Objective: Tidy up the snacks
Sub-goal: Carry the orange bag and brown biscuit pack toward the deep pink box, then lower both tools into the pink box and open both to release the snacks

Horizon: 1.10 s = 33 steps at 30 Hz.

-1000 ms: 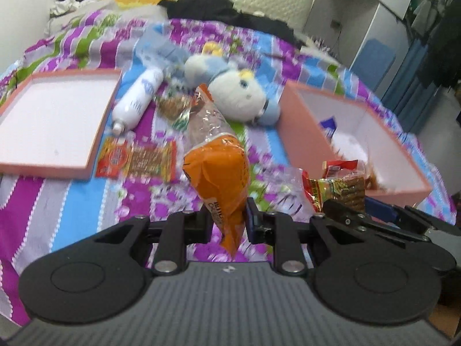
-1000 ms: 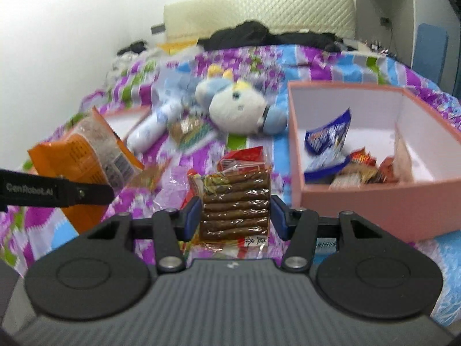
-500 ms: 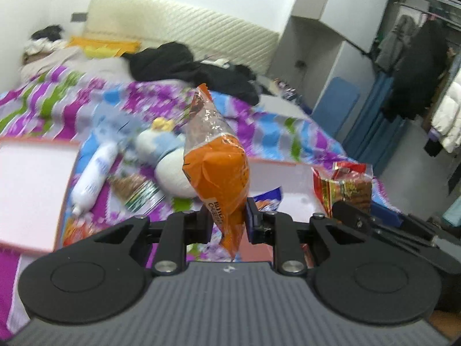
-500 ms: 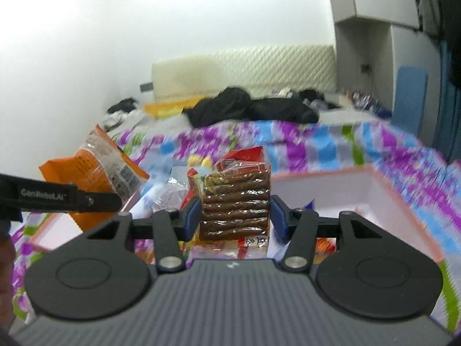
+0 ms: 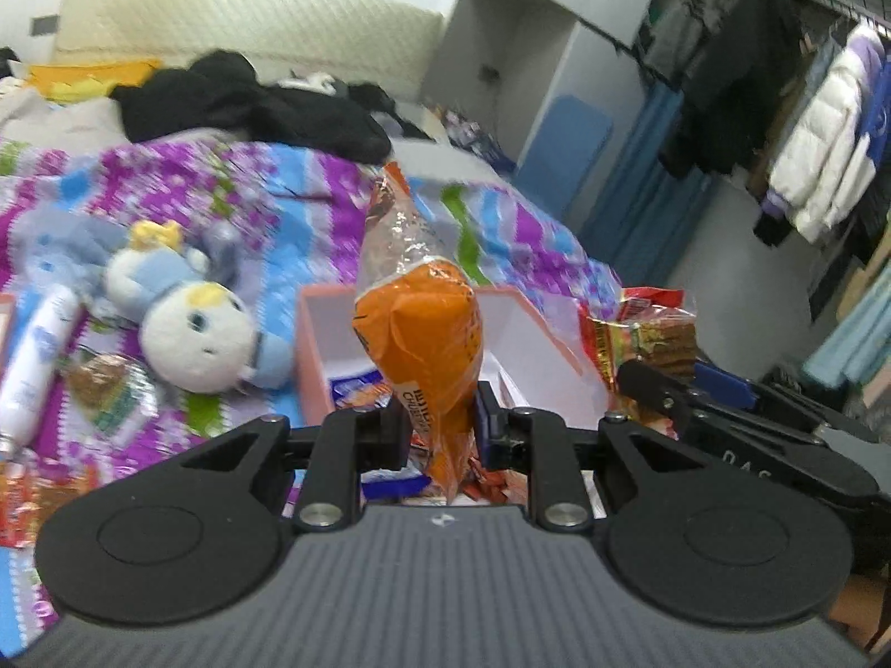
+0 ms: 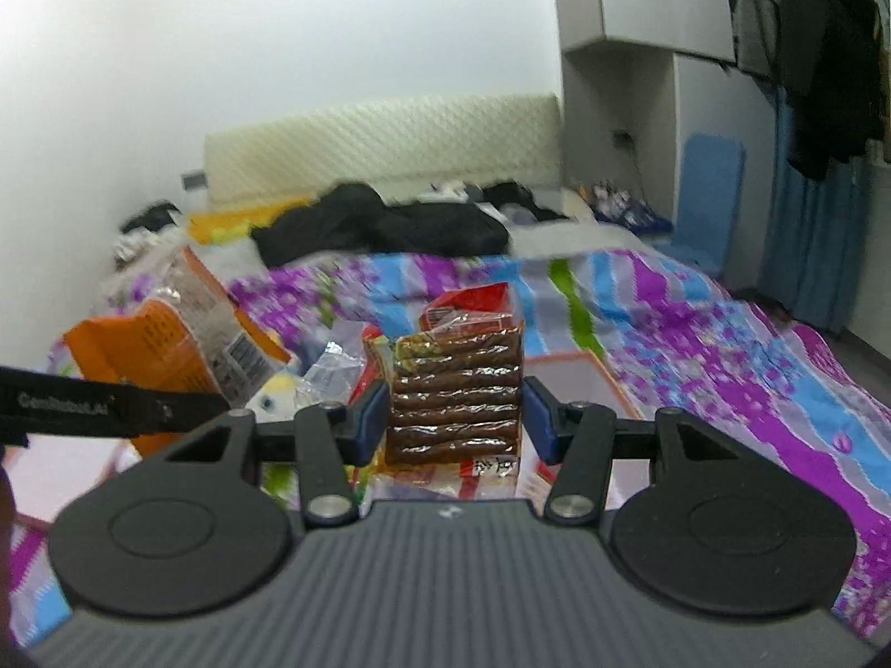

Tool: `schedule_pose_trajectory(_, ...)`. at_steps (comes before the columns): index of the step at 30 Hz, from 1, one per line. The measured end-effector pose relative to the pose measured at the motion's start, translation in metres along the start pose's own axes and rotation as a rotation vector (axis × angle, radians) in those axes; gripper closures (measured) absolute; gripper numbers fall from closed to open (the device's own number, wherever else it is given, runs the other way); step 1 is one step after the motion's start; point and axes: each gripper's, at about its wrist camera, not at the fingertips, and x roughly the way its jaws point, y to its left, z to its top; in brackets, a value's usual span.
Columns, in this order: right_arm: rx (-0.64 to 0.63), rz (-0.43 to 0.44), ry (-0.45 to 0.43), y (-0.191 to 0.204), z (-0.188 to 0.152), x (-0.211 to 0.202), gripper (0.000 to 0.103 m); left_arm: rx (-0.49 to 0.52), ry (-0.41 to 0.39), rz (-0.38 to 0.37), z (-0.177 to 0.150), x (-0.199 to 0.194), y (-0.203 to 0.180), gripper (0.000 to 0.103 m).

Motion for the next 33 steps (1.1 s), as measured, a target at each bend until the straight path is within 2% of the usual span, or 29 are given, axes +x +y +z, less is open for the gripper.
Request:
schedule_pose_trajectory(8,0.055,-0.053,0.154,-0.041,-0.026,0.053,0.049,0.022,0.149,-0.03,-0.005,0.083,-0.019,0.078)
schedule_pose_trajectory(16,0.084,-0.054,0.286,-0.053,-0.054,0.09,0.048,0.017,0.267,-0.009,-0.015,0.134,-0.008,0.077)
schedule_pose_trajectory(21,0.076,-0.045,0.34,-0.051,-0.064,0.103,0.048,-0.016,0.283,-0.011,-0.025,0.135,0.002,0.077)
schedule_pose_trajectory(23,0.061,-0.053,0.345,-0.05,-0.064,0.104,0.046,-0.006,0.288,-0.016,-0.028,0.132,0.003,0.066)
schedule_pose_trajectory(24,0.061,-0.062,0.348,-0.049,-0.065,0.104,0.046,-0.002,0.285,-0.018,-0.028,0.128,0.002,0.05)
schedule_pose_trajectory(25,0.071,-0.061,0.354,-0.049,-0.067,0.104,0.042,0.008,0.27,-0.016,-0.03,0.125,0.003,0.043)
schedule_pose_trajectory(26,0.078,-0.051,0.362,-0.049,-0.069,0.105,0.034,0.017,0.258,-0.01,-0.031,0.121,0.003,0.042)
schedule_pose_trajectory(28,0.081,-0.059,0.358,-0.047,-0.069,0.103,0.025,0.028,0.249,-0.011,-0.031,0.112,0.002,0.04)
schedule_pose_trajectory(33,0.098,-0.056,0.33,-0.045,-0.064,0.092,0.024,0.038,0.204,0.002,-0.026,0.084,0.006,0.039)
